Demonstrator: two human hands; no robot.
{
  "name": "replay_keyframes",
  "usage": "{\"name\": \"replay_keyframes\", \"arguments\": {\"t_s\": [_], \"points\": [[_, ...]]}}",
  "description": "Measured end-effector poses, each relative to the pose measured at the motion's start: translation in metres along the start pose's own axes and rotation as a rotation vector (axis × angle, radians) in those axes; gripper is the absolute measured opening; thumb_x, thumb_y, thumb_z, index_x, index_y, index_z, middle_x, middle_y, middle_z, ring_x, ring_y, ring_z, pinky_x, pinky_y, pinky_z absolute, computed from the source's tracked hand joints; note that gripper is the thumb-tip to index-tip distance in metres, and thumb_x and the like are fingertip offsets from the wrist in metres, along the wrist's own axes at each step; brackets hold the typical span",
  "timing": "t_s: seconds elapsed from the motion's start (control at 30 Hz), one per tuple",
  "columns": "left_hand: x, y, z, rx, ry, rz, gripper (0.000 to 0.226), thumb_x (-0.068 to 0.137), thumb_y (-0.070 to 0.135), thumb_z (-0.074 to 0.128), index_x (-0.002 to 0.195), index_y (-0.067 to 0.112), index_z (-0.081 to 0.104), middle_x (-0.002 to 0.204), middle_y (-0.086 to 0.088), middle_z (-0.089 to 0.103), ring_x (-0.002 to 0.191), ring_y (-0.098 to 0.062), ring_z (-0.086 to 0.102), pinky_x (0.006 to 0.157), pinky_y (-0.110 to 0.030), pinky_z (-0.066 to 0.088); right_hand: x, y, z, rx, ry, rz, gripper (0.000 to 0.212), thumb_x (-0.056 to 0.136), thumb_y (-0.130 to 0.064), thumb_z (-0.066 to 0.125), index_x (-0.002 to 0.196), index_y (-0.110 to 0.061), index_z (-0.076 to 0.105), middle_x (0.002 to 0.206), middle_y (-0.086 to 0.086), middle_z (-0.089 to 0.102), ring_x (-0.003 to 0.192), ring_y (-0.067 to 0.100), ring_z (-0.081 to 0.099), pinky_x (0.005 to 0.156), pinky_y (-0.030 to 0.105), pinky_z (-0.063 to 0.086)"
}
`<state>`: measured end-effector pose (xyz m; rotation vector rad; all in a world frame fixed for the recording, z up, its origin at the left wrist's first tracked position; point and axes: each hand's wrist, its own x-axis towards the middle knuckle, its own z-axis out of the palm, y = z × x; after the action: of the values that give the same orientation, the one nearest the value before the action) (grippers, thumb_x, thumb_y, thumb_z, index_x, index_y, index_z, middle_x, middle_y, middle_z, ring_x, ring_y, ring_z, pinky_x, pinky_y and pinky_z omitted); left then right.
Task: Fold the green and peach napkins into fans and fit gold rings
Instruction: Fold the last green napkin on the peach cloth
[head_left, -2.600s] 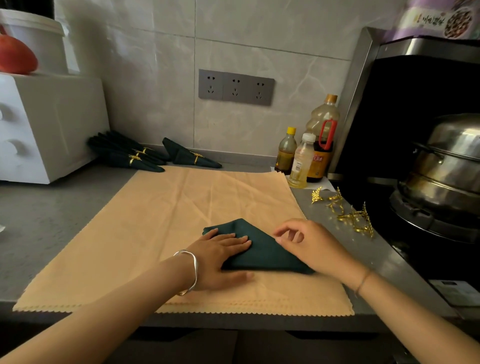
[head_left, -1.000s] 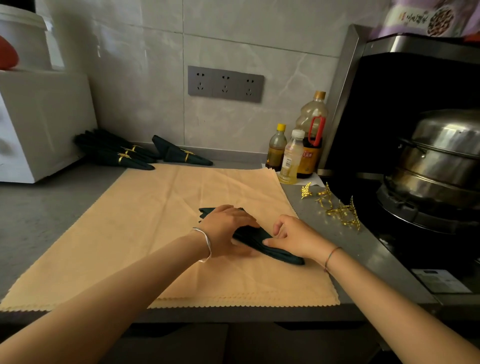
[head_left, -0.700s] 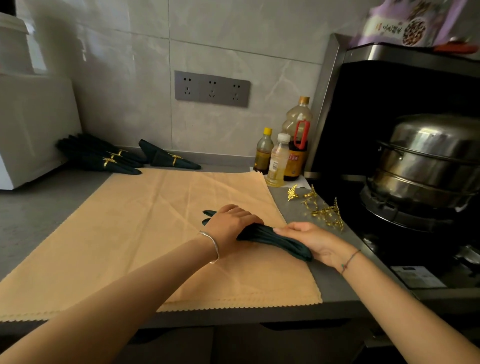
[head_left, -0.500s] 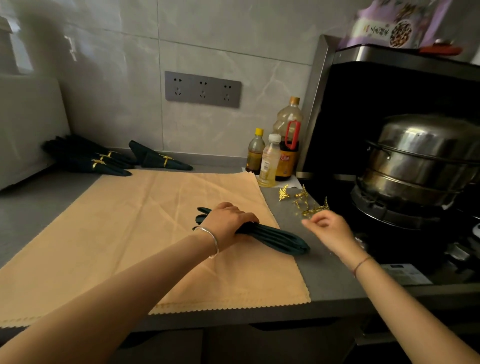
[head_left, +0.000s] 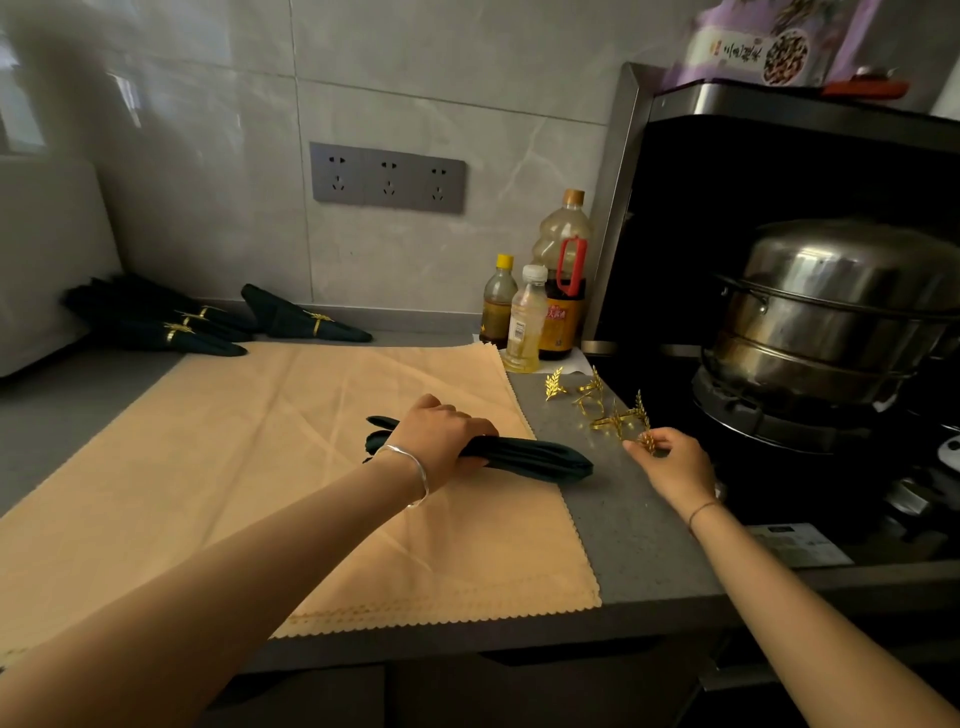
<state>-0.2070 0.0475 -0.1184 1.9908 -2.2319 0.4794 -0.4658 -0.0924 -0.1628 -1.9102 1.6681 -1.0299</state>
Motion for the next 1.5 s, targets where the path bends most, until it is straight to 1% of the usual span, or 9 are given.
{"name": "replay_keyframes", "arguments": {"t_s": [0.13, 0.27, 0.33, 0.5, 0.67, 0.83, 1.03, 1.2, 1.5], "points": [[-0.002, -0.007, -0.002, 0.025, -0.01, -0.006, 0.037, 0.098, 0.043, 0.042, 0.134, 0.033, 0.045, 0.118, 0.007, 0.064, 0.107, -0.017, 0.056, 0.098, -0.027, 0.031, -0.016, -0.004, -0.006, -0.025, -0.031, -0.121, 0.036, 0.078, -0.029, 0.075, 0.108, -0.015, 0.062, 0.108, 0.001, 0.063, 0.102, 0.019, 0.058, 0.079, 0.031, 0.046], [-0.004, -0.012, -0.005, 0.045, -0.043, -0.002, 0.038, 0.098, 0.043, 0.042, 0.135, 0.033, 0.045, 0.118, 0.007, 0.064, 0.106, -0.018, 0.057, 0.099, -0.027, 0.032, -0.042, -0.029, -0.012, -0.131, -0.31, -0.393, 0.041, 0.078, -0.034, 0.073, 0.115, -0.028, 0.056, 0.109, -0.016, 0.054, 0.104, 0.001, 0.048, 0.084, 0.021, 0.038], [-0.006, -0.013, -0.007, 0.063, -0.067, 0.01, 0.038, 0.098, 0.043, 0.041, 0.135, 0.033, 0.046, 0.117, 0.006, 0.064, 0.105, -0.018, 0.058, 0.099, -0.027, 0.032, -0.051, -0.045, -0.013, -0.143, -0.378, -0.46, 0.042, 0.079, -0.035, 0.072, 0.117, -0.032, 0.055, 0.111, -0.021, 0.053, 0.105, -0.003, 0.045, 0.085, 0.018, 0.035], [-0.015, -0.013, -0.017, 0.044, -0.101, 0.024, 0.038, 0.098, 0.043, 0.041, 0.135, 0.034, 0.046, 0.119, 0.007, 0.064, 0.105, -0.018, 0.057, 0.099, -0.027, 0.031, -0.06, -0.07, -0.001, -0.171, -0.442, -0.54, 0.04, 0.078, -0.04, 0.071, 0.116, -0.04, 0.056, 0.12, -0.011, 0.057, 0.114, 0.009, 0.048, 0.094, 0.032, 0.044], [-0.02, -0.008, -0.025, -0.008, -0.108, -0.02, 0.041, 0.097, 0.044, 0.044, 0.136, 0.032, 0.045, 0.123, 0.006, 0.062, 0.107, -0.019, 0.055, 0.098, -0.026, 0.032, -0.079, -0.098, 0.021, -0.078, -0.406, -0.644, 0.039, 0.076, -0.034, 0.075, 0.111, -0.036, 0.06, 0.103, -0.019, 0.058, 0.105, 0.006, 0.052, 0.088, 0.026, 0.047], [-0.03, -0.017, -0.027, -0.029, -0.128, -0.055, 0.046, 0.095, 0.045, 0.047, 0.139, 0.031, 0.042, 0.124, 0.006, 0.062, 0.111, -0.017, 0.055, 0.099, -0.026, 0.031, -0.084, -0.102, 0.029, -0.188, -0.424, -0.662, 0.048, 0.075, -0.046, 0.073, 0.119, -0.038, 0.055, 0.106, -0.024, 0.054, 0.109, 0.007, 0.044, 0.092, 0.025, 0.039], [-0.036, -0.021, -0.02, -0.042, -0.134, -0.029, 0.055, 0.088, 0.05, 0.056, 0.138, 0.035, 0.039, 0.122, 0.006, 0.061, 0.111, -0.017, 0.056, 0.098, -0.029, 0.032, -0.088, -0.101, 0.033, -0.2, -0.387, -0.655, 0.026, 0.083, -0.038, 0.067, 0.108, -0.03, 0.068, 0.103, -0.013, 0.067, 0.104, 0.014, 0.05, 0.085, 0.027, 0.04], [-0.031, -0.012, -0.011, -0.062, -0.095, -0.008, 0.037, 0.09, 0.047, 0.052, 0.123, 0.031, 0.051, 0.114, 0.004, 0.062, 0.106, -0.018, 0.055, 0.092, -0.03, 0.033, -0.092, -0.114, 0.036, -0.151, -0.398, -0.691, 0.018, 0.083, -0.033, 0.068, 0.098, -0.025, 0.073, 0.093, -0.008, 0.071, 0.093, 0.015, 0.055, 0.082, 0.027, 0.038], [-0.04, -0.041, -0.021, -0.055, -0.108, -0.038, 0.035, 0.088, 0.045, 0.054, 0.121, 0.031, 0.053, 0.108, 0.003, 0.061, 0.102, -0.015, 0.052, 0.094, -0.027, 0.036, -0.084, -0.12, 0.046, -0.113, -0.436, -0.65, 0.013, 0.081, -0.036, 0.069, 0.092, -0.031, 0.073, 0.085, -0.015, 0.069, 0.086, 0.01, 0.059, 0.082, 0.034, 0.048]]}}
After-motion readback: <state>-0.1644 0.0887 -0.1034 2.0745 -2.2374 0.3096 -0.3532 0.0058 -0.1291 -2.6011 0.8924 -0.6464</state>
